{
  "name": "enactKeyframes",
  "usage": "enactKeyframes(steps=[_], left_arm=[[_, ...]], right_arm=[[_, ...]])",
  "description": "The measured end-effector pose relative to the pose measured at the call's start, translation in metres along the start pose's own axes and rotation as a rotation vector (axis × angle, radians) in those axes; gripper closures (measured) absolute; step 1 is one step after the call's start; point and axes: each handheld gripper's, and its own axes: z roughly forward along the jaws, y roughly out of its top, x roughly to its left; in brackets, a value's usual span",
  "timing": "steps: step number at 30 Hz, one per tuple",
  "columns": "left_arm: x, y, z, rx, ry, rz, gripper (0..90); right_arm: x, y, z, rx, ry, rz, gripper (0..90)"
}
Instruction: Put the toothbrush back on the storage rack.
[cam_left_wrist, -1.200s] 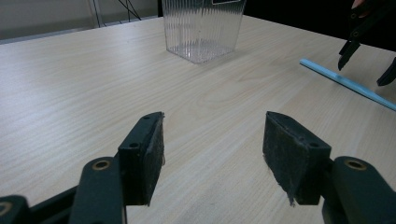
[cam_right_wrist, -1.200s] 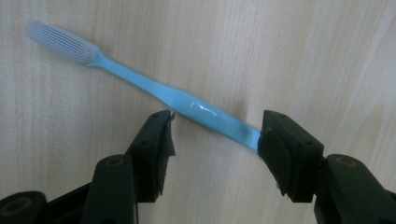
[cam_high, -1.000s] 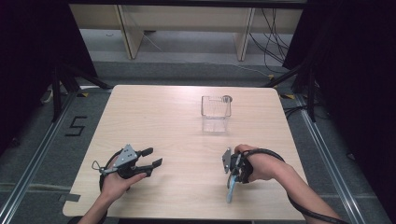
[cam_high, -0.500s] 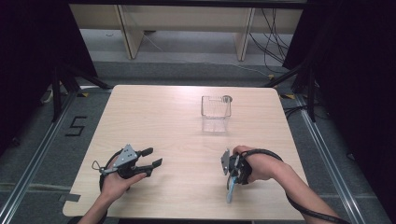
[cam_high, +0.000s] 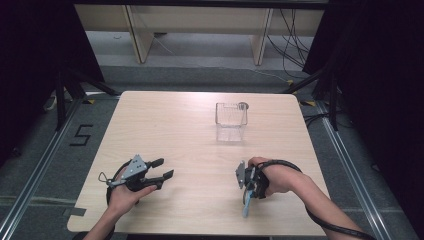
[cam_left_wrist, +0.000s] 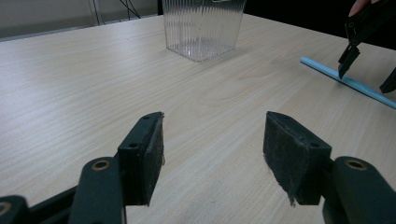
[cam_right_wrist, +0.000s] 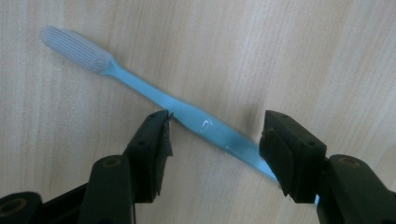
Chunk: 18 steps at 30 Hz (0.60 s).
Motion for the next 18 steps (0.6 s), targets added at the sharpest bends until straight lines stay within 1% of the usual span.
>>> enactKeyframes(steps=[1,3,4,5,7,11,12,17,18], left_arm=[[-0.0003,0.0001,0.0001,-0.003,-0.001,-0.001,37.9],[-0.0005,0.0002,0.0001,-0.003,-0.001,-0.001,38.0],[-0.0005,0.0002,0.0002,-0.002,-0.001,-0.001,37.9],[-0.0004,0.0001,0.0002,-0.002,-0.001,-0.002,37.9],[-0.0001,0.0,0.0001,-0.001,-0.001,-0.001,37.9],[0.0001,-0.0002,0.0001,0.0,-0.001,0.0,37.9],[0.0002,-0.0002,0.0,0.0,-0.001,0.0,37.9],[0.0,-0.0001,0.0001,-0.003,-0.001,0.0,37.8],[-0.0001,-0.0001,0.0001,-0.001,0.0,0.0,37.8]], right_arm=[[-0.0003,0.0001,0.0007,0.001,0.0,-0.008,43.2],[-0.0002,0.0003,0.0011,0.004,0.003,-0.01,43.3],[-0.0007,0.0004,0.0014,0.004,0.001,-0.02,43.2],[-0.0037,0.0013,0.0027,-0.002,0.004,-0.066,43.4],[-0.0038,0.0011,0.0036,-0.002,0.006,-0.069,43.6],[-0.0036,0.0014,0.004,-0.002,0.009,-0.068,45.0],[-0.0028,0.0016,0.0042,-0.007,0.015,-0.056,45.1],[-0.0036,0.0014,0.006,-0.005,0.027,-0.059,45.1],[-0.0005,0.0005,0.0061,0.003,0.032,-0.009,45.0]])
